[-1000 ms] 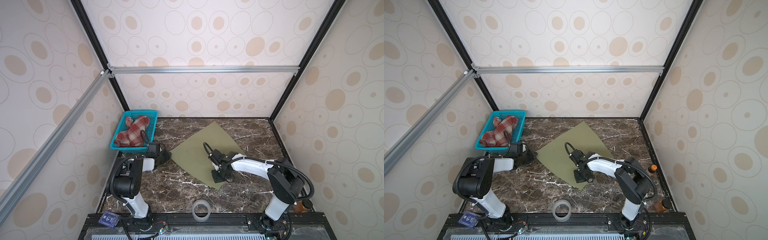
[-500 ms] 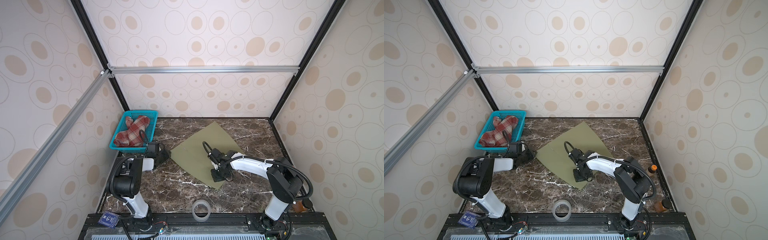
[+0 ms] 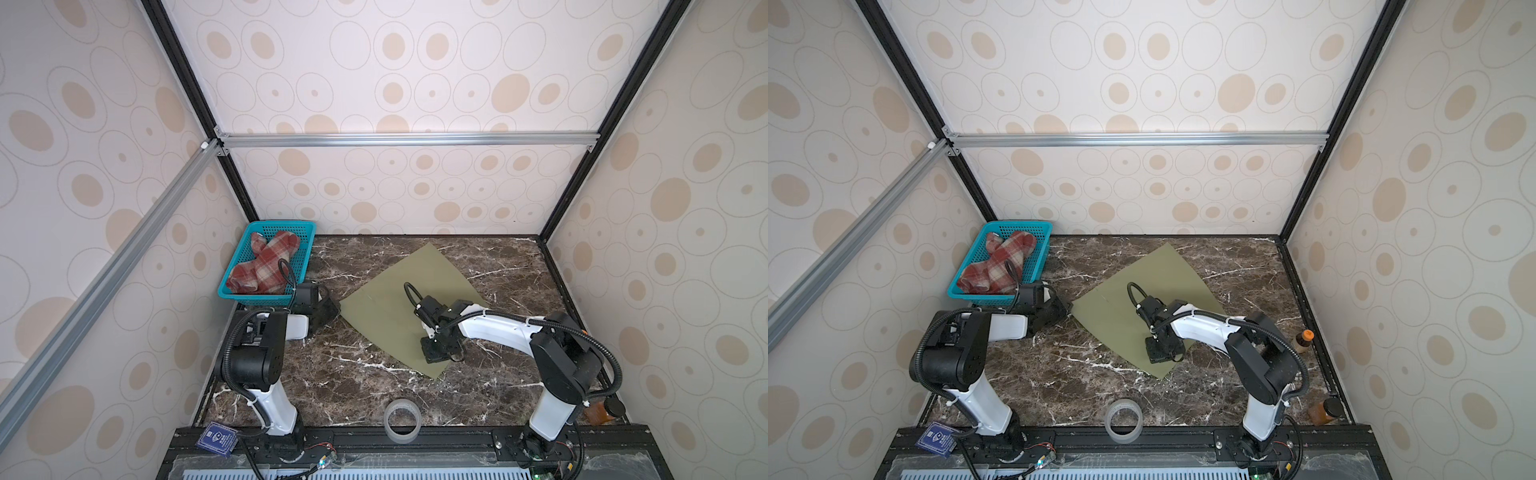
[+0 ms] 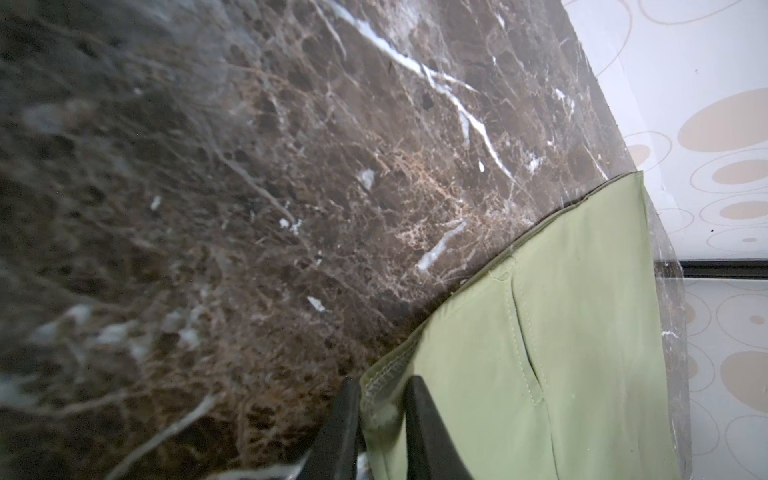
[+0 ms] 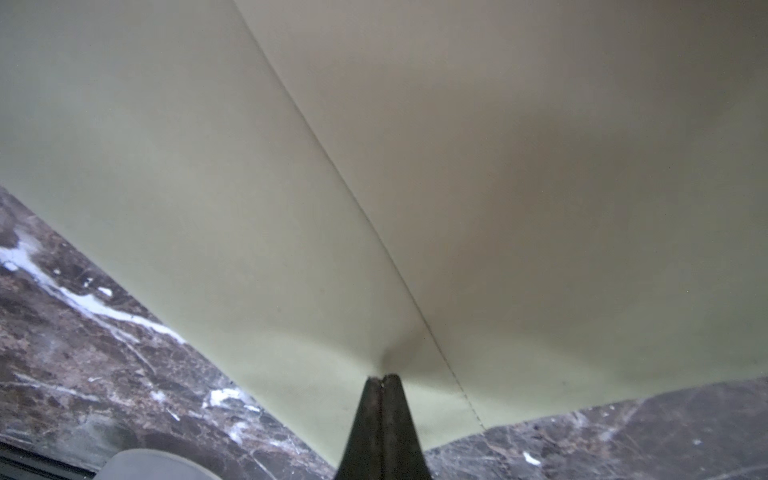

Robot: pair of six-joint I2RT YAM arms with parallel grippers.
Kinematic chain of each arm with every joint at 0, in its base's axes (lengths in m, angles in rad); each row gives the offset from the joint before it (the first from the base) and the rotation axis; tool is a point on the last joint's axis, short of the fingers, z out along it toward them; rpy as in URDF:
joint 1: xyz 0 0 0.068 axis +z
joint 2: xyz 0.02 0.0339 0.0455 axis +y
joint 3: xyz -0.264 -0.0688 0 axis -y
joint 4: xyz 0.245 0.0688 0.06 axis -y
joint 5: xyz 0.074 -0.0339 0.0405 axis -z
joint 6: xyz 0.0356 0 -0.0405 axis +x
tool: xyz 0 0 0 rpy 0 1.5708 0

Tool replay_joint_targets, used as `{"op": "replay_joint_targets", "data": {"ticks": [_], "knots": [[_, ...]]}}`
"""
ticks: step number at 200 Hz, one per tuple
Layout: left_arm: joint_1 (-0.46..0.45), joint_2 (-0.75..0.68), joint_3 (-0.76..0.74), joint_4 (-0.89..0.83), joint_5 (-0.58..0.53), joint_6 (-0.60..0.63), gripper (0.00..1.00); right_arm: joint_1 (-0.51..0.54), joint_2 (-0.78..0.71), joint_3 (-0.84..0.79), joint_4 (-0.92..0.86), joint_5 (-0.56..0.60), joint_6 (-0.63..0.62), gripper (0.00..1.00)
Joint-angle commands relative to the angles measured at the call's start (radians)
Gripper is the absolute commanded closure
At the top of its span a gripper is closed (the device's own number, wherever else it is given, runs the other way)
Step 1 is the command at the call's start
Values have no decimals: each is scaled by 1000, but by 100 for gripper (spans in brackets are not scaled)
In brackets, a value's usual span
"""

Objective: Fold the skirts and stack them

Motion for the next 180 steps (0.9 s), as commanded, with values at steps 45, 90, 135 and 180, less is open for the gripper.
{"op": "replay_joint_targets", "data": {"ticks": [45, 90, 135, 180], "knots": [[9, 3, -26, -42, 7, -17, 100, -7, -8, 22, -32, 24, 7, 100], [6, -35, -17, -54, 11, -19, 100, 14, -79, 6, -37, 87, -43, 74], [1, -68, -14, -70, 11, -20, 100, 93, -143, -26, -60, 179, -118, 67], [-1, -84, 5, -100, 7, -19, 100, 213, -156, -59, -68, 244, -184, 69]]}}
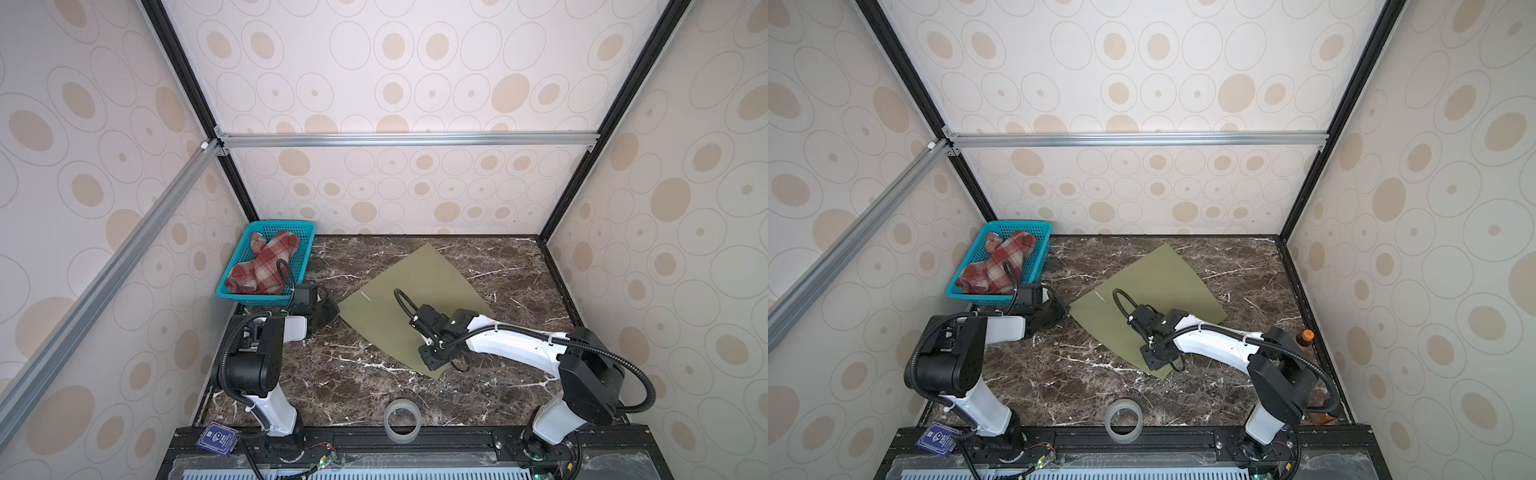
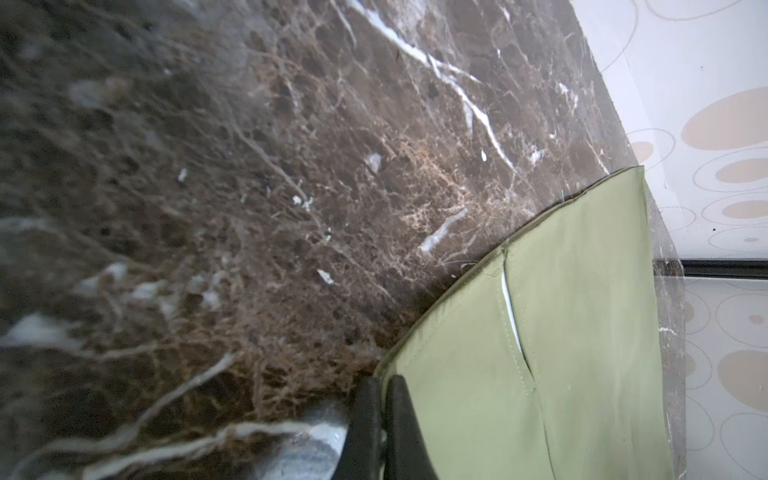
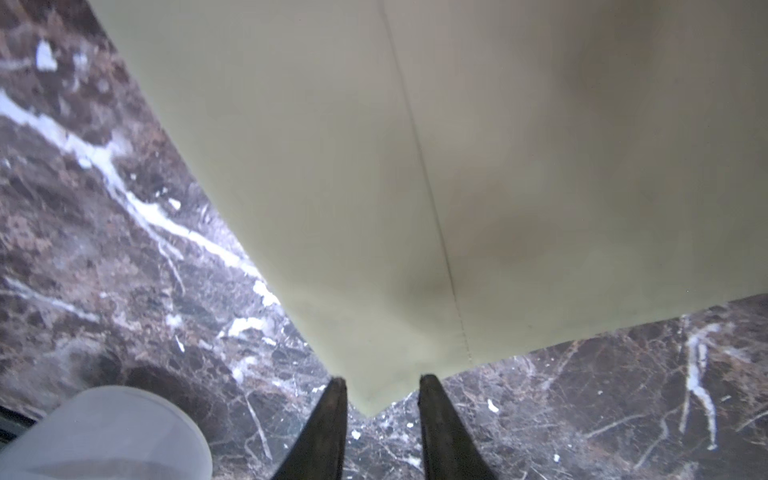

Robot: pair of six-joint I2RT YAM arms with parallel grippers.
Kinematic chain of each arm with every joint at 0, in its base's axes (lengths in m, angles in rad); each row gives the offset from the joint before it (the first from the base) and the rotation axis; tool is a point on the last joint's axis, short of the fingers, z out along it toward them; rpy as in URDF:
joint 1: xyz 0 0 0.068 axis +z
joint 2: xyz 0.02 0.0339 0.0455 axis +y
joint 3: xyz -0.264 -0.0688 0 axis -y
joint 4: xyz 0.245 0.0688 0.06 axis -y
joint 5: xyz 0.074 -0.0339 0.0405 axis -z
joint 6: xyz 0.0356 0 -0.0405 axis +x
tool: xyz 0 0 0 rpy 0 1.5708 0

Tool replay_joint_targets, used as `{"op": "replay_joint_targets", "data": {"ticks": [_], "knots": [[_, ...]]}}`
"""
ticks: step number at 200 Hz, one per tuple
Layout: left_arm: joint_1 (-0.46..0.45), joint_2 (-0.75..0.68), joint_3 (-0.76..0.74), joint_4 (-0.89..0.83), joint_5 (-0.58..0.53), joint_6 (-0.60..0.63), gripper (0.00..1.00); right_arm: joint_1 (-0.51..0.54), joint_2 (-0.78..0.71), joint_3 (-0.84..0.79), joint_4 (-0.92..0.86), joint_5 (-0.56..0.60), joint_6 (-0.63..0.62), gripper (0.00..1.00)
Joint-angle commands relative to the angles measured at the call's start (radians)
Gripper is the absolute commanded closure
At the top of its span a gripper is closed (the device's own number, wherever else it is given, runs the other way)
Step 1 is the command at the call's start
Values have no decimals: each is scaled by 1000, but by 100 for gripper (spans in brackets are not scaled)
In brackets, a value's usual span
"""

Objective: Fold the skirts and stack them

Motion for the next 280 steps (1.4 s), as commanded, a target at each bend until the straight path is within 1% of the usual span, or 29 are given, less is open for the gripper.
{"op": "replay_joint_targets", "data": {"ticks": [1, 41, 72, 117, 142, 159, 199, 230, 248, 280], "knots": [[-2, -27, 17, -49, -5, -11, 100, 51, -12, -28, -38, 62, -51, 69], [-2, -34, 29, -61, -15, -11, 100, 132, 8, -49, -27, 110, -56, 70], [-3, -40, 36, -66, -22, -10, 100, 164, 25, -74, -19, 121, -46, 72], [-3, -41, 47, -78, -32, -5, 100, 168, 30, -118, -2, 158, -49, 72], [-4, -36, 59, -90, -36, 3, 100, 168, 31, -131, 12, 154, -58, 72], [-5, -34, 66, -100, -39, 8, 100, 167, 35, -131, 22, 160, -64, 72], [-5, -31, 74, -108, -42, 10, 100, 171, 27, -116, 23, 213, -73, 72], [-4, -29, 76, -107, -43, 13, 100, 176, 19, -104, 31, 237, -106, 70], [-4, -26, 76, -107, -41, 11, 100, 176, 29, -92, 31, 236, -119, 70], [-4, -24, 76, -108, -39, 12, 100, 177, 29, -89, 60, 200, -125, 70]]}}
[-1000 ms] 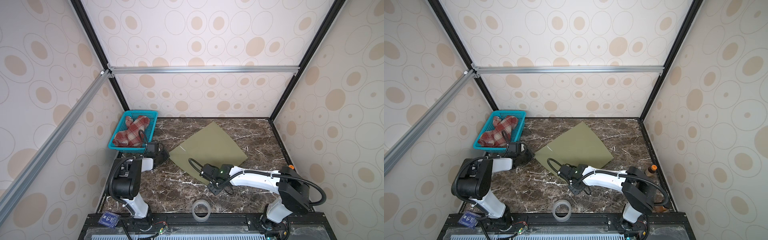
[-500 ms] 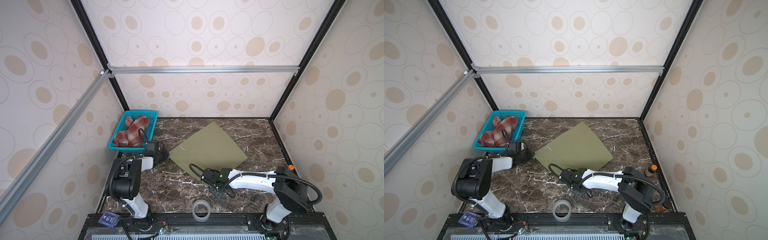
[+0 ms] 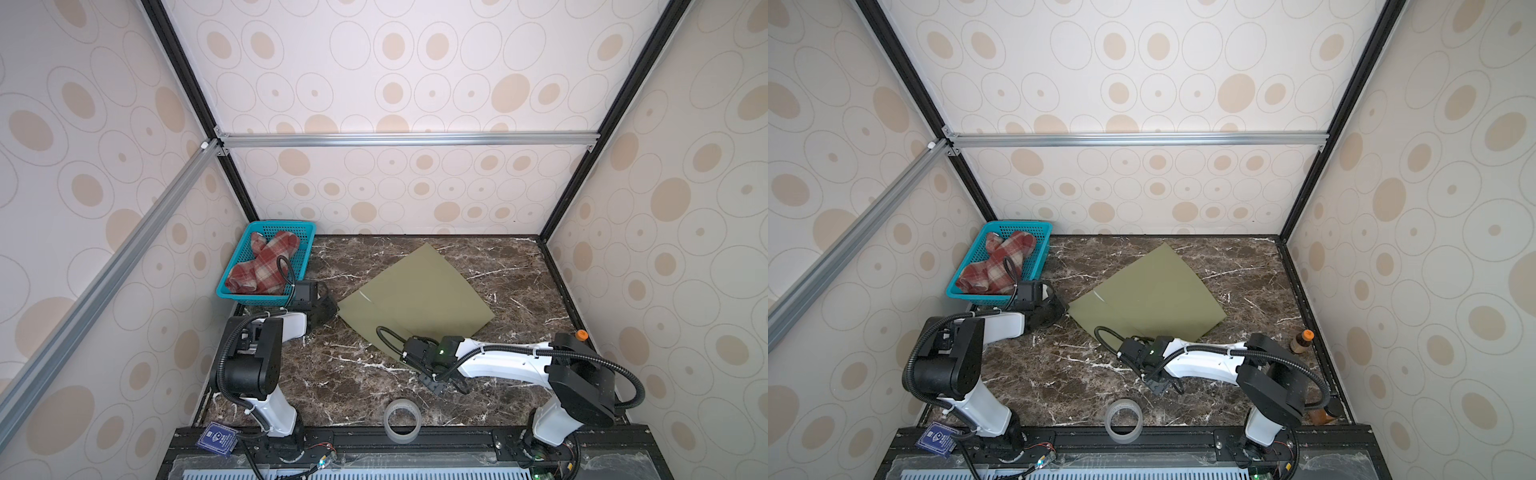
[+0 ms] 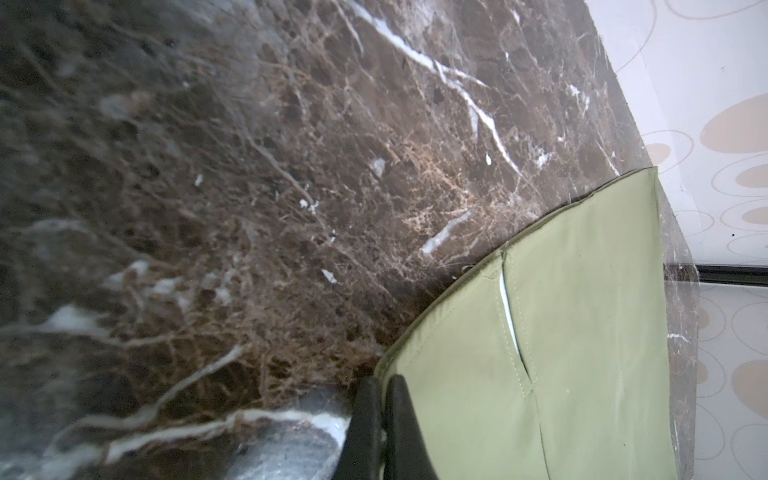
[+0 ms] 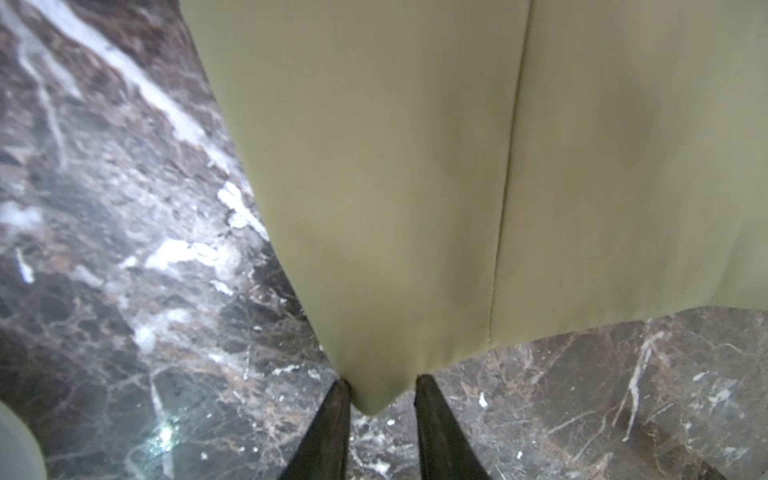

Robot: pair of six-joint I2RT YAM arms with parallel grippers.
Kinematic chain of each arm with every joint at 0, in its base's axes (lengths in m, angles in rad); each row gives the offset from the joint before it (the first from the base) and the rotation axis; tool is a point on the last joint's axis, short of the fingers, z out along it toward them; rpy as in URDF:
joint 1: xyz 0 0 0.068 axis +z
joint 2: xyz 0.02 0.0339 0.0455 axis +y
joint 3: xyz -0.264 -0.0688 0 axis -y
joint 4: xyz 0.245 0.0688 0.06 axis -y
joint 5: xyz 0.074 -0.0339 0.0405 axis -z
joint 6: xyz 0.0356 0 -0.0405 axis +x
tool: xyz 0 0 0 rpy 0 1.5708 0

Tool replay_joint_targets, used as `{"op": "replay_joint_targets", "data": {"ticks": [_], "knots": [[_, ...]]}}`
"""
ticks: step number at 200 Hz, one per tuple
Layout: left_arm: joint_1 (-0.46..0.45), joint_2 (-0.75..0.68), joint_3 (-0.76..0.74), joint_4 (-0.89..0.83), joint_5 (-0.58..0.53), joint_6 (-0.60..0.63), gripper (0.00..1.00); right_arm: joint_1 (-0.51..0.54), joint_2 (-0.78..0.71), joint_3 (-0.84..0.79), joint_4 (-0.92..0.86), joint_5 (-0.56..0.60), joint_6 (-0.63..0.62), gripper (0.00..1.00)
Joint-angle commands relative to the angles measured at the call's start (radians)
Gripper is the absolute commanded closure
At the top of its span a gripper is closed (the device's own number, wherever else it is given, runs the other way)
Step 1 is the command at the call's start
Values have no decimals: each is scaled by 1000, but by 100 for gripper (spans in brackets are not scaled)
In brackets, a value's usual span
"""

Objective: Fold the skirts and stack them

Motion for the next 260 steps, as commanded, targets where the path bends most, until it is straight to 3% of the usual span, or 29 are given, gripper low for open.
{"op": "replay_joint_targets", "data": {"ticks": [1, 260], "knots": [[-1, -10, 31, -11, -15, 11, 100, 11, 7, 24, 14, -5, -20, 70], [0, 1, 28, -1, -12, 12, 100, 13, 101, 1, 39, -60, -14, 74]]}}
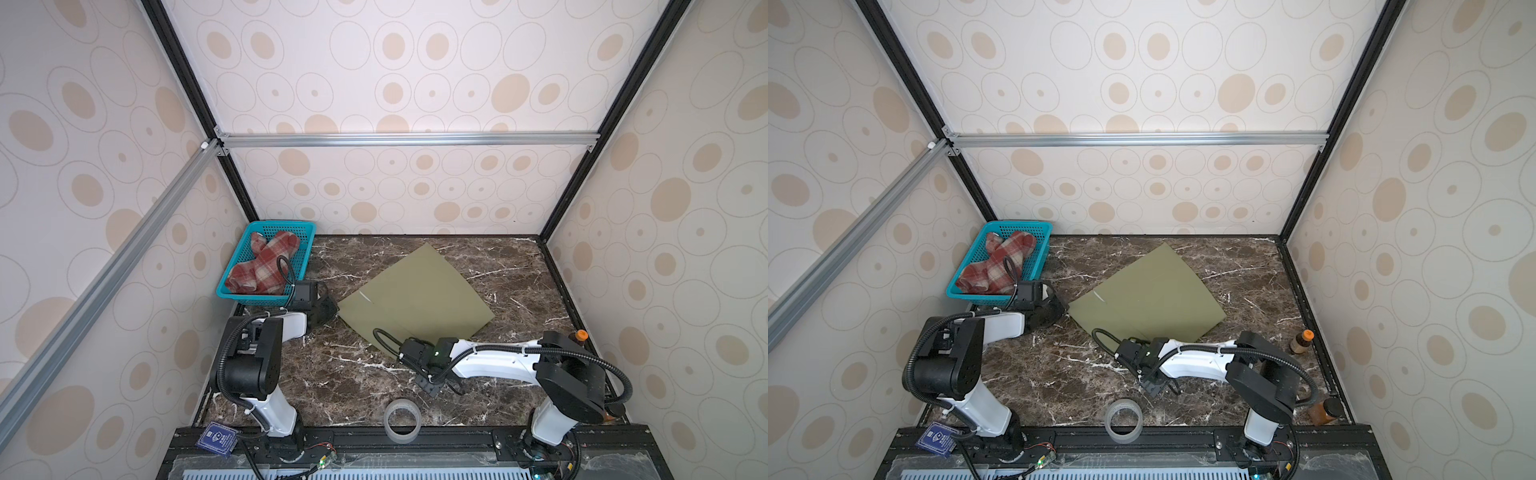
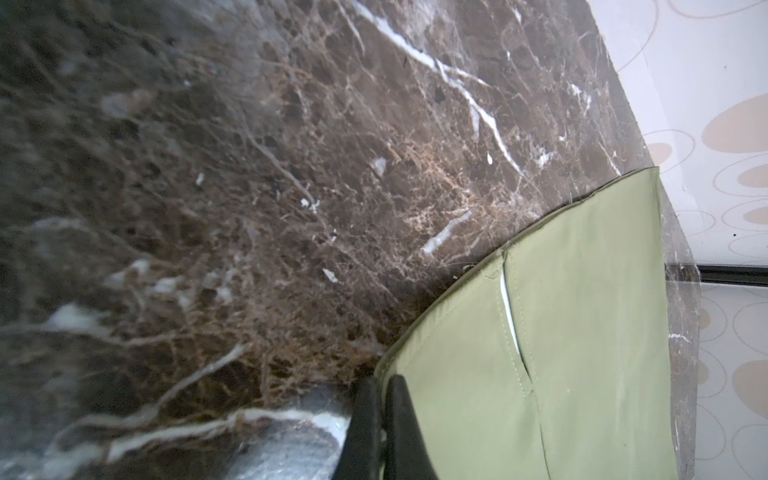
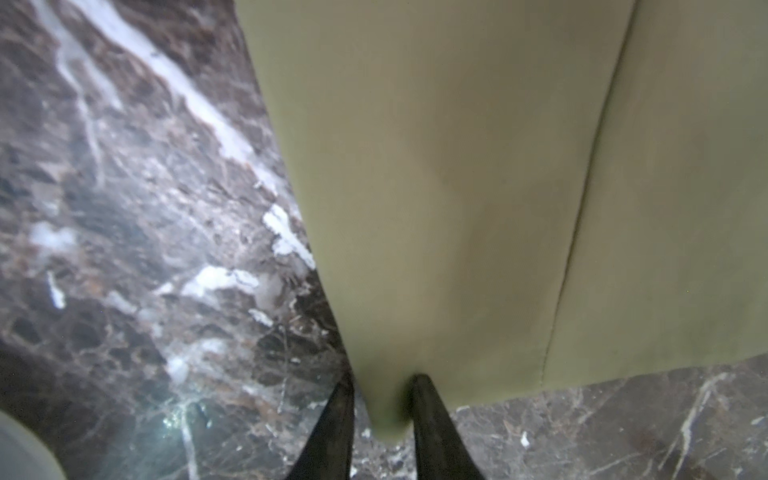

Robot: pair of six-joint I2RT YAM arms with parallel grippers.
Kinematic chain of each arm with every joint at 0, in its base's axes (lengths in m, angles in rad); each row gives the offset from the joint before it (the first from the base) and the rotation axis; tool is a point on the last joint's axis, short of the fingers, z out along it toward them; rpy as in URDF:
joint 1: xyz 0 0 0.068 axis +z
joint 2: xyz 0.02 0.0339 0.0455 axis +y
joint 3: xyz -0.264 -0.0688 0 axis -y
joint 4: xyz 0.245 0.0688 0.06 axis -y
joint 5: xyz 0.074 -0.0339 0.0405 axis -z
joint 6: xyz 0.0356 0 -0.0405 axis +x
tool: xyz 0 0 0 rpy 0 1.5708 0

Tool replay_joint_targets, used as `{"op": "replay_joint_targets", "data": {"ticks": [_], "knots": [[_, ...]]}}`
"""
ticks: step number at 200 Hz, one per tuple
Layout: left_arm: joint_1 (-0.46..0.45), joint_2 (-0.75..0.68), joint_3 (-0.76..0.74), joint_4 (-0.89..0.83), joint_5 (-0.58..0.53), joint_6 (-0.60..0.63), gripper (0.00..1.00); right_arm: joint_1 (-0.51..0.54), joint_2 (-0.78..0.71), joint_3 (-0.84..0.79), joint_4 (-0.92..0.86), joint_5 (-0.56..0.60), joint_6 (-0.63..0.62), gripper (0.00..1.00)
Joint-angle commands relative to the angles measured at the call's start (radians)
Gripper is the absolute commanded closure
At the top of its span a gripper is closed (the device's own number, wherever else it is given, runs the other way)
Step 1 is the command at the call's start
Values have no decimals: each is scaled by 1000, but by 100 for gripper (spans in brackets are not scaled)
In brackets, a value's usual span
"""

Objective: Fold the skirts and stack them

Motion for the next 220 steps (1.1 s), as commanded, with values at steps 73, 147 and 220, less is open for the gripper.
{"op": "replay_joint_targets", "data": {"ticks": [73, 147, 220], "knots": [[-1, -25, 16, 19, -18, 3, 100, 13, 52, 30, -16, -28, -7, 100], [1, -134, 35, -9, -16, -21, 100, 15, -79, 129, -142, -32, 5, 100], [4, -278, 76, -73, -34, -49, 100, 62, -186, 212, -205, -41, 44, 100]]}}
